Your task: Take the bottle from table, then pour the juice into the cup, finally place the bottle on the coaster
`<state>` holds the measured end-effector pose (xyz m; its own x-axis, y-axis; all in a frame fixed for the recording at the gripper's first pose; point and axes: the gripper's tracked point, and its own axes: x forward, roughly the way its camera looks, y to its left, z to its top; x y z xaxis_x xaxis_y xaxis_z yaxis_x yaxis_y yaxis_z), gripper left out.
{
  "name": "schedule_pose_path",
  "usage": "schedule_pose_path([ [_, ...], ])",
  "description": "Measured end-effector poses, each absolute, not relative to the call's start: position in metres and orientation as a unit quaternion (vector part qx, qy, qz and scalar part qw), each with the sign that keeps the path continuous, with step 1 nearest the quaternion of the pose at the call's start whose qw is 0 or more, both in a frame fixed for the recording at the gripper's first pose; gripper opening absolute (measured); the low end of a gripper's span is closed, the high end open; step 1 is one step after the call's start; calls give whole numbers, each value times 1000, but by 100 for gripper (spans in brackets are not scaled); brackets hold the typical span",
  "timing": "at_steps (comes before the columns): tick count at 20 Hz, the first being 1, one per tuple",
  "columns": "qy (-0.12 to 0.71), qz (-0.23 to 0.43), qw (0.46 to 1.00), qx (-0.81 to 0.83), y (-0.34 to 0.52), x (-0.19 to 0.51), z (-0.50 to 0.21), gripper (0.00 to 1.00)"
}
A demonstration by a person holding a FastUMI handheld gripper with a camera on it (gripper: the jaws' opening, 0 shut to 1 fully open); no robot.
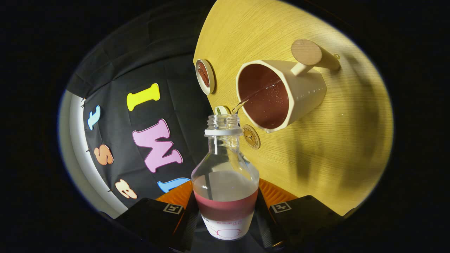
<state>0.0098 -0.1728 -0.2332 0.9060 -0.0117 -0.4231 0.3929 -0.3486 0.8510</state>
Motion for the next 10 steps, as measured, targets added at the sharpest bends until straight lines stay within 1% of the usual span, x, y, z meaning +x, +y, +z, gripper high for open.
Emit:
schedule_pose_path([
  [10,96,-190,535,817,-179,13,-221,75],
])
